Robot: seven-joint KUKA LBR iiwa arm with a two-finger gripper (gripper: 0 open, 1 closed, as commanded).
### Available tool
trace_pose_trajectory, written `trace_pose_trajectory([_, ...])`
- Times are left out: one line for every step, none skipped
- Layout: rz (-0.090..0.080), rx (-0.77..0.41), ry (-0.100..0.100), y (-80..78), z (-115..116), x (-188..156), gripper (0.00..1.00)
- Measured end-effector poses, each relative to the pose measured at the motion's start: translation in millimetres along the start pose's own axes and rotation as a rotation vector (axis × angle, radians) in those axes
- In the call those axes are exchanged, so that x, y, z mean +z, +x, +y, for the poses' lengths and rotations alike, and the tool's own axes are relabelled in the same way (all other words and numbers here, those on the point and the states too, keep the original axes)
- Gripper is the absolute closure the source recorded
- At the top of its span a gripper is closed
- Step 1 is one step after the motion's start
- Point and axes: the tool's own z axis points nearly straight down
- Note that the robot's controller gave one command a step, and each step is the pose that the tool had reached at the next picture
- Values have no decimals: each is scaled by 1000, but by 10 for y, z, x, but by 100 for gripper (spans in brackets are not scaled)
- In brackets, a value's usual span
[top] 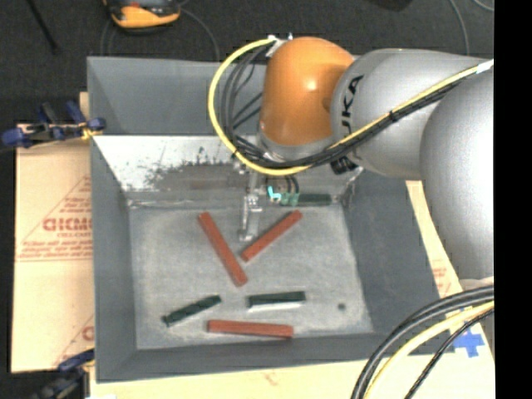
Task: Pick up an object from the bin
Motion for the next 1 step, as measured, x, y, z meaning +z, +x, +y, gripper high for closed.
trace_pose_trajectory([-8, 1, -1, -19, -1, -51, 0])
